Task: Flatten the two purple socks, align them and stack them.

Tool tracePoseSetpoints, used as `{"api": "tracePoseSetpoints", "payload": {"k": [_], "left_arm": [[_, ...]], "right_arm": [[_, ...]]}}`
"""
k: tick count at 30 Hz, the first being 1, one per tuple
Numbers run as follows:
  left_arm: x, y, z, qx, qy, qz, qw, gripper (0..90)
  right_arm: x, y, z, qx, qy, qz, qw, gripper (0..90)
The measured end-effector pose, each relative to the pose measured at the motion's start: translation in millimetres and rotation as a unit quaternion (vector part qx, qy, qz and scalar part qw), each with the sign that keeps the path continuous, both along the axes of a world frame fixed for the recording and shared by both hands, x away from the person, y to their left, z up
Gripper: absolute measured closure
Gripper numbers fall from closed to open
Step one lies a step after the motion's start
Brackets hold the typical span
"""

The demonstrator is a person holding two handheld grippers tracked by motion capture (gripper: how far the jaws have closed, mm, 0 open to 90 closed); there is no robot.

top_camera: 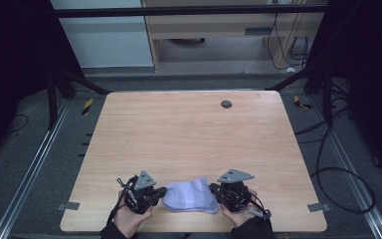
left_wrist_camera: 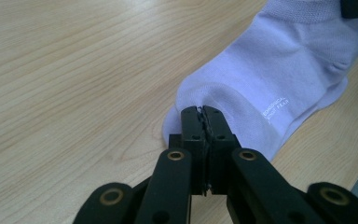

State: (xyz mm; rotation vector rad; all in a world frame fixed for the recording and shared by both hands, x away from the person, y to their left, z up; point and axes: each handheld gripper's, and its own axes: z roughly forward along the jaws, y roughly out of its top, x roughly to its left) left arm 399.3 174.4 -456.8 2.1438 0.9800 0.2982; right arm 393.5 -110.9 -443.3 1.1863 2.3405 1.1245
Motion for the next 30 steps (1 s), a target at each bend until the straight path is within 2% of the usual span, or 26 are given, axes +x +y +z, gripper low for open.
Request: {"api": "tracePoseSetpoints", "payload": {"k": [5, 15, 26, 30], "left_arm": [[1.3, -1.8, -3.8, 0.007, 0.009, -0.002, 0.9999, 88.1], [5.2, -2.3, -13.7, 0.024, 0.020, -0.005, 0.9995, 88.0], [7.6, -4.9, -22.8, 0.040, 0.028, -0.005, 0.9988, 87.7], [7.9, -4.7, -23.6, 0.039, 0.028, -0.003, 0.9988, 86.4]], "right_arm": [[-0.2, -4.9, -3.7, 0.004, 0.009, -0.005, 0.9999, 87.0], [4.4, -6.4, -16.9, -0.009, 0.037, -0.012, 0.9992, 86.9], [9.4, -8.2, -30.2, -0.023, 0.057, -0.020, 0.9979, 86.1], [10.6, -8.2, -36.2, -0.033, 0.062, -0.020, 0.9973, 80.6]]}}
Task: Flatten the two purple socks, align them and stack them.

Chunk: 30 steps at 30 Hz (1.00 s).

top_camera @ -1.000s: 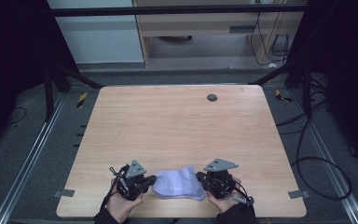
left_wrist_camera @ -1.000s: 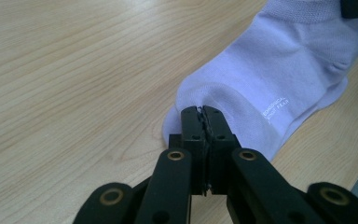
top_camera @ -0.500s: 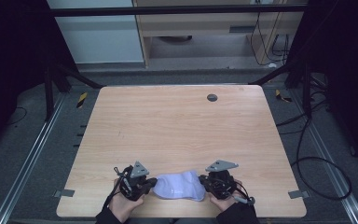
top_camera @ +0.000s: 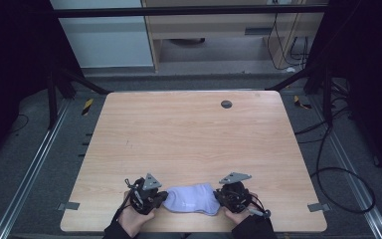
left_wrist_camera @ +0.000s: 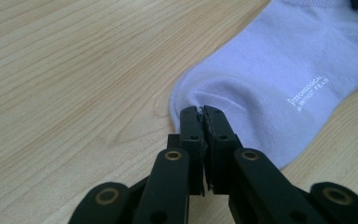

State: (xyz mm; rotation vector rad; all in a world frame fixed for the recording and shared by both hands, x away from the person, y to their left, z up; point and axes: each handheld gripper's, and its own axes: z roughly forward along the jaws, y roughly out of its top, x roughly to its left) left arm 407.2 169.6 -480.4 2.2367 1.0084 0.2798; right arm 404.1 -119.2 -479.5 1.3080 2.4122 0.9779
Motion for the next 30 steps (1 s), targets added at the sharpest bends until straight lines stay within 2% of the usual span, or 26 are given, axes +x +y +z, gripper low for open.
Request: {"api": "tracePoseSetpoints", "payload": {"k": [2, 6, 8, 11, 14, 17, 19, 21, 23, 26, 30], "left_arm": [[-0.5, 2.0, 2.6, -0.006, -0.008, 0.004, 0.9999, 82.3], [-2.9, 5.1, 12.1, -0.029, -0.041, 0.016, 0.9986, 74.6], [-3.3, 2.5, 14.8, -0.040, -0.052, 0.015, 0.9977, 74.5], [-3.2, -5.9, 13.6, -0.044, -0.062, 0.004, 0.9971, 76.9], [-2.1, -17.6, 8.0, -0.035, -0.073, -0.010, 0.9967, 79.2], [-1.5, -24.7, 2.0, -0.025, -0.068, -0.020, 0.9972, 81.0], [-1.7, -28.3, -2.2, -0.016, -0.063, -0.027, 0.9975, 81.7], [-2.1, -29.8, -5.8, 0.001, -0.055, -0.030, 0.9980, 82.2], [-2.3, -29.3, -7.2, 0.005, -0.051, -0.032, 0.9982, 82.4], [-3.6, -28.5, -7.6, 0.011, -0.046, -0.034, 0.9983, 82.5], [-7.0, -29.4, -7.7, 0.020, -0.052, -0.038, 0.9977, 82.4]], "right_arm": [[-0.2, -1.1, 0.3, 0.000, -0.006, 0.001, 1.0000, 77.7], [-2.2, -4.6, 6.4, 0.015, -0.041, 0.006, 0.9990, 73.2], [-3.6, -5.2, 9.1, 0.028, -0.056, 0.013, 0.9979, 74.6], [-5.5, -1.3, 9.1, 0.040, -0.062, 0.030, 0.9968, 79.5], [-6.3, 2.8, 5.3, 0.042, -0.049, 0.048, 0.9968, 85.5], [-7.7, 4.6, -0.6, 0.041, -0.028, 0.066, 0.9966, 90.0], [-8.8, 6.3, -5.0, 0.037, -0.014, 0.076, 0.9963, 90.0], [-8.9, 8.0, -9.3, 0.026, -0.007, 0.080, 0.9964, 90.0], [-8.4, 8.9, -12.7, 0.017, 0.002, 0.081, 0.9965, 90.0], [-7.5, 7.9, -13.3, 0.013, 0.002, 0.081, 0.9966, 90.0], [-6.6, 7.0, -13.3, 0.008, -0.001, 0.079, 0.9968, 90.0]]}}
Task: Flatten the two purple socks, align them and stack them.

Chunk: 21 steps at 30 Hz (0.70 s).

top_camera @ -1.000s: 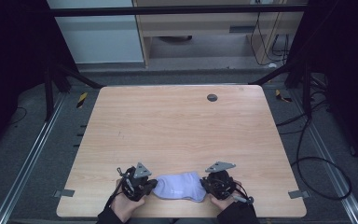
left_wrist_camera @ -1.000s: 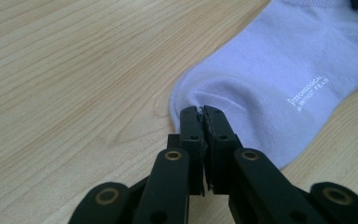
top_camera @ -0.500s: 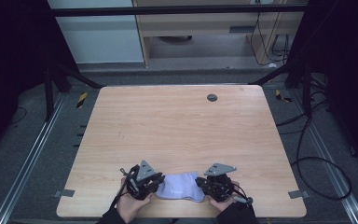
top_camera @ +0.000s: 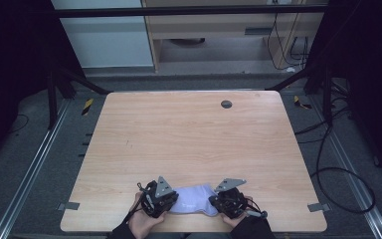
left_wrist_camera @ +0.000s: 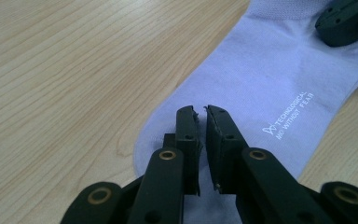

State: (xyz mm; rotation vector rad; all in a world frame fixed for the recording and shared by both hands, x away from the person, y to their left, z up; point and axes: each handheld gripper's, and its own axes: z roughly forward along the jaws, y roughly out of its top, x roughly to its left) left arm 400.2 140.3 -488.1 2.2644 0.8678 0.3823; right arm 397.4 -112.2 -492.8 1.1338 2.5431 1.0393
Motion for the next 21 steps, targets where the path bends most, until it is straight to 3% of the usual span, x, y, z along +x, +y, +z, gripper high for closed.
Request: {"api": "tracePoseSetpoints", "payload": {"k": [5, 11, 16, 21], "left_arm": [[-0.5, 1.8, 1.3, -0.013, -0.008, -0.004, 0.9999, 80.4], [4.1, 18.1, 16.0, -0.052, -0.040, 0.023, 0.9975, 71.3], [14.9, 42.7, 23.0, -0.077, -0.051, 0.063, 0.9937, 62.6], [27.0, 66.1, 22.5, -0.082, -0.058, 0.095, 0.9903, 51.9]], "right_arm": [[0.4, -1.3, 1.9, 0.000, -0.001, -0.002, 1.0000, 88.5], [4.3, -13.5, 12.1, 0.043, -0.032, -0.014, 0.9985, 82.3], [12.6, -31.0, 17.1, 0.061, -0.071, -0.047, 0.9945, 70.6], [25.7, -56.9, 16.5, 0.064, -0.099, -0.102, 0.9878, 56.6]]}}
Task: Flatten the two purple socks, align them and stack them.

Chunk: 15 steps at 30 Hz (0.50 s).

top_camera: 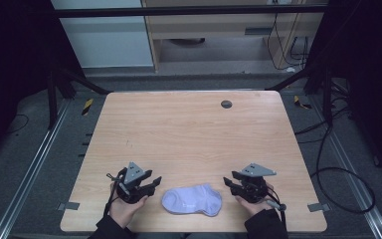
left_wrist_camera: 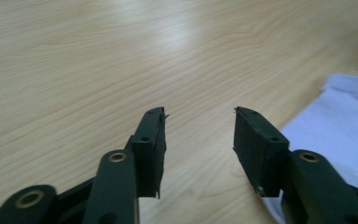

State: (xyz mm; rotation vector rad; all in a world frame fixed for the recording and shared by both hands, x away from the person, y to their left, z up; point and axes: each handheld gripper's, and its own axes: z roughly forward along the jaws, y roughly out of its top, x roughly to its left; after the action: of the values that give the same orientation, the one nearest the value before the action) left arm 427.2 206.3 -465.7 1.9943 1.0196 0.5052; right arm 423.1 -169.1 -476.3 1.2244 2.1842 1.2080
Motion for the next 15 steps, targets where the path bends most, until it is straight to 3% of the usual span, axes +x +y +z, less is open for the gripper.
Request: {"api": "tracePoseSetpoints", "payload": {"k": [7, 15], "left_arm": [[12.6, 28.7, -5.4, -0.010, 0.002, 0.034, 0.9994, 39.6], [23.7, 52.5, -9.7, -0.010, -0.002, 0.058, 0.9983, 28.9]], "right_arm": [[10.5, -33.1, -4.1, -0.005, -0.006, -0.059, 0.9982, 45.0], [18.3, -61.1, -9.6, -0.007, 0.006, -0.098, 0.9951, 31.2]]}}
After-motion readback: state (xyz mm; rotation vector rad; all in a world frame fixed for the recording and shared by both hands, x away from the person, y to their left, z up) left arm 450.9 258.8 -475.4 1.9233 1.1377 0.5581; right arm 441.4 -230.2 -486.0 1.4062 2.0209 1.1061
